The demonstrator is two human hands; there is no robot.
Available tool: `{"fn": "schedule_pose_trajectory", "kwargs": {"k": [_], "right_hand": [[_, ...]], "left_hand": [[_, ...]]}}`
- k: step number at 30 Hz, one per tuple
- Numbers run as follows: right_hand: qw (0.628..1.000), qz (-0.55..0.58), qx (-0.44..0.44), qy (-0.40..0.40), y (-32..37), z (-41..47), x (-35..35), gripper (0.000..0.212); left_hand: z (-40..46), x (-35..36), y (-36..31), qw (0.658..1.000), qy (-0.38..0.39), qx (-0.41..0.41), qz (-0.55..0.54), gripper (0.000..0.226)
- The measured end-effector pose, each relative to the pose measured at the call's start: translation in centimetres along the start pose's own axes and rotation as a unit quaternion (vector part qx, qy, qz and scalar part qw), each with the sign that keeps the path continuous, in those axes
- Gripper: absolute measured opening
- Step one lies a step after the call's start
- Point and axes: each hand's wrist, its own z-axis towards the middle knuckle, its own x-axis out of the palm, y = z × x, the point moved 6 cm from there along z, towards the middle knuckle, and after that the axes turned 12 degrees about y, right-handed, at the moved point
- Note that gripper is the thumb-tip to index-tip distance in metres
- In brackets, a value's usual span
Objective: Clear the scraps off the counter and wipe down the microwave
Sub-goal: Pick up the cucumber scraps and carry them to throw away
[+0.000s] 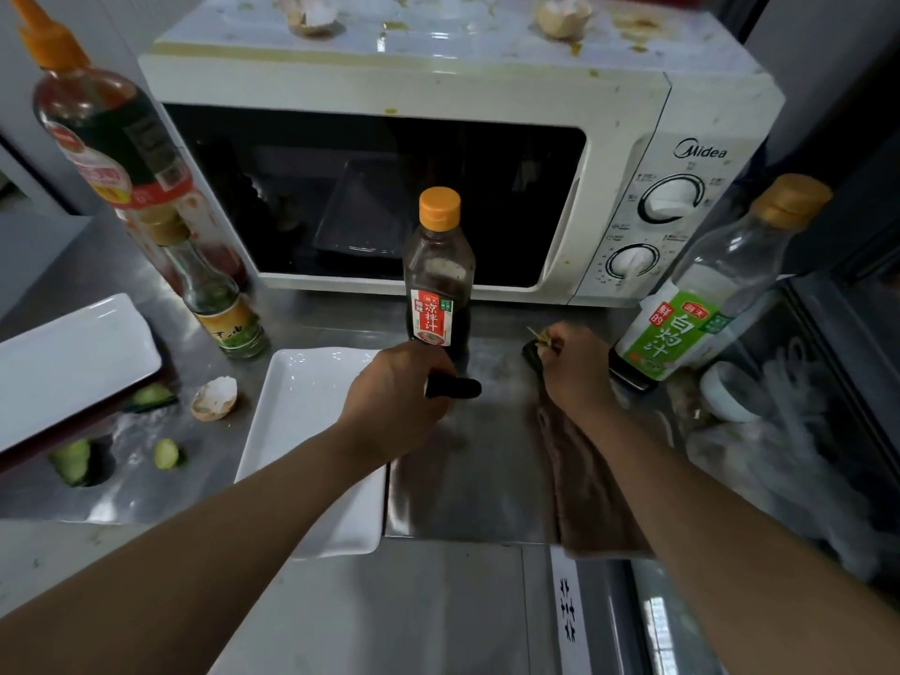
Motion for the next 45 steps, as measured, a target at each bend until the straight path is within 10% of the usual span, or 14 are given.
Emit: {"fn": "schedule_pose_trajectory", "kwargs": {"k": [45], "right_hand": [[0.998, -0.039, -0.029, 0.041, 0.7, 0.1, 3.5, 0.042]], "left_hand": [[-0.4, -0.2, 1.6, 1.0, 0.007, -0.023, 0.013, 0.02]]}}
